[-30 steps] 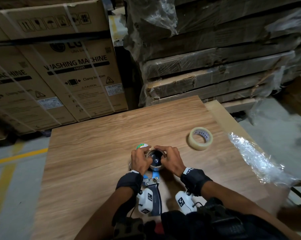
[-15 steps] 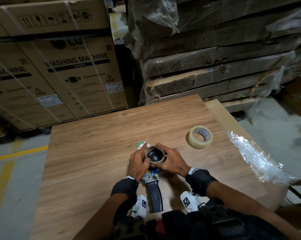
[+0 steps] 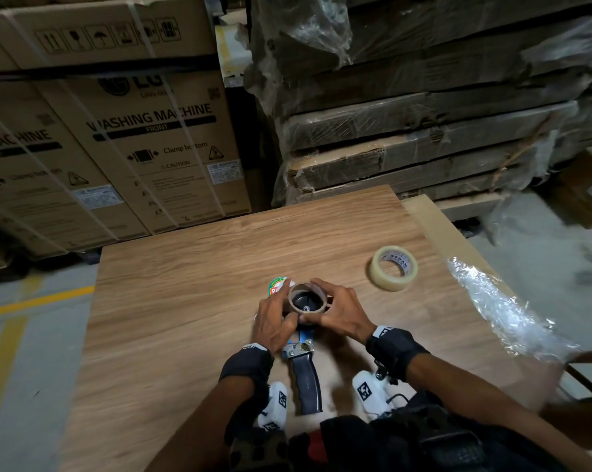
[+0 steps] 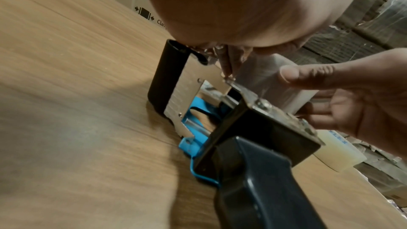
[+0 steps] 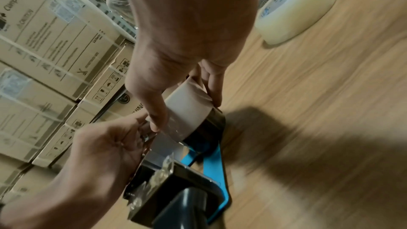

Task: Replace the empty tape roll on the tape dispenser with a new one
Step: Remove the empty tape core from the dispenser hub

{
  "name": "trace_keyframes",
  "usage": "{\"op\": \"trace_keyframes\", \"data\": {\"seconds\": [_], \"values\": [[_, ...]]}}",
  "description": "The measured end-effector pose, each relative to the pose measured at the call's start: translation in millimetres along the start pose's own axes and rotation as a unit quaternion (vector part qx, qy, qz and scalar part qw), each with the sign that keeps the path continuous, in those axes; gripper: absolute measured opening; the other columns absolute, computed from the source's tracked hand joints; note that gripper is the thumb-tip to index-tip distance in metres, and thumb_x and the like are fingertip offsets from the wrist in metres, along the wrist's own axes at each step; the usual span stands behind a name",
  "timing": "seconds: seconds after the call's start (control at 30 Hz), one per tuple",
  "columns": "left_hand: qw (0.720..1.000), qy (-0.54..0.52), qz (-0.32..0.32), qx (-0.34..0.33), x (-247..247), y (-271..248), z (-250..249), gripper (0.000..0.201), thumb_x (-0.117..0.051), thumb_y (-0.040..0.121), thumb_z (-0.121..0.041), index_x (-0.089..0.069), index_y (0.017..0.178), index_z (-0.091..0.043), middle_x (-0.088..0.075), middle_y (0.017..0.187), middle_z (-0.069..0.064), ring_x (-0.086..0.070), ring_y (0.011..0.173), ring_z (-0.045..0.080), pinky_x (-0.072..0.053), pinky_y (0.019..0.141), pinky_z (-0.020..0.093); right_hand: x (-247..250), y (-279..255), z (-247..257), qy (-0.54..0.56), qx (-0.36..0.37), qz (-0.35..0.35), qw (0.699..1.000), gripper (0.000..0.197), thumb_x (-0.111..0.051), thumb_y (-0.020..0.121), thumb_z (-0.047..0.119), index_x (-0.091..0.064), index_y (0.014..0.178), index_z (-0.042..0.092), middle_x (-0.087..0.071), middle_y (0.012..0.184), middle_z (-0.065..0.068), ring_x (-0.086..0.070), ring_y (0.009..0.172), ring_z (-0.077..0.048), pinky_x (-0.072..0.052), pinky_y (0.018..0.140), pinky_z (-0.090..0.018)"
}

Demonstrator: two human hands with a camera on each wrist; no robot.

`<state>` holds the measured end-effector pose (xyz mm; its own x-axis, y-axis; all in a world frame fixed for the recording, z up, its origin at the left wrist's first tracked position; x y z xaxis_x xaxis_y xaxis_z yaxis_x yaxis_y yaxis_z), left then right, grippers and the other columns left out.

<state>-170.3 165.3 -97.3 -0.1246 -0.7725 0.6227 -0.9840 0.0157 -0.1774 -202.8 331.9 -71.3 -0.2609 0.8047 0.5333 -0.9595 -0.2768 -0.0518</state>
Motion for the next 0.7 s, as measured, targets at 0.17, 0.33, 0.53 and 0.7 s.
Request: {"op": "trace_keyframes", "data": {"seconds": [0.17, 0.33, 0.53, 0.7], "values": [[1.000, -0.015, 0.010, -0.019, -0.6, 9.7, 3.1, 0.078, -0.046, 0.068, -0.038, -0.040, 0.146, -0.036, -0.056, 0.144, -0.001, -0.051, 0.131, 0.026, -0.041, 0.110, 0.045, -3.0, -1.9, 16.2, -0.008, 0.081, 0.033, 0.996, 0.083, -0.090, 0.068, 0.019, -0.056, 0.143, 0.014, -0.065, 0.138, 0.003, -0.060, 0.127, -0.004, -0.046, 0.108, -0.022], [0.998, -0.032, 0.008, -0.049, 6.7, 7.1, -14.4, 0.076, -0.048, 0.066, -0.034, -0.048, 0.142, -0.028, -0.060, 0.140, 0.001, -0.053, 0.131, 0.022, -0.040, 0.111, 0.041, 16.1, 8.1, 5.7, -0.003, 0.051, 0.003, 0.999, 0.093, -0.096, 0.061, 0.031, -0.057, 0.144, 0.016, -0.063, 0.142, 0.001, -0.055, 0.131, -0.002, -0.038, 0.110, -0.011], [0.999, 0.005, -0.028, -0.030, 9.1, 1.7, -21.6, 0.066, -0.056, 0.064, -0.028, -0.065, 0.128, -0.016, -0.066, 0.130, 0.010, -0.057, 0.124, 0.030, -0.037, 0.109, 0.033, 41.3, 21.3, -10.9, 0.013, -0.001, -0.021, 1.000, 0.098, -0.097, 0.057, 0.036, -0.057, 0.144, 0.018, -0.065, 0.139, 0.004, -0.060, 0.125, -0.002, -0.046, 0.111, -0.024], [0.999, 0.024, -0.043, -0.021, 5.3, 7.2, -14.7, 0.060, -0.059, 0.061, -0.029, -0.071, 0.118, -0.018, -0.071, 0.121, 0.005, -0.062, 0.116, 0.027, -0.038, 0.106, 0.027, 85.0, 44.2, -27.7, 0.010, -0.031, -0.060, 0.998, 0.096, -0.097, 0.062, 0.032, -0.053, 0.146, 0.014, -0.059, 0.128, 0.012, -0.060, 0.117, -0.008, -0.044, 0.089, -0.003]]}}
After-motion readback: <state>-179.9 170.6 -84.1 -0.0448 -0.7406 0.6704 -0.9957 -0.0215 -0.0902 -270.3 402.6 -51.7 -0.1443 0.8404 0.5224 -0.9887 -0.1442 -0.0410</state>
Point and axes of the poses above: each hand's wrist, its own y-axis towards the middle knuckle, its own x-axis out of the back of the hand, z = x × y, the point moved 8 cm from there along y, towards the middle knuckle
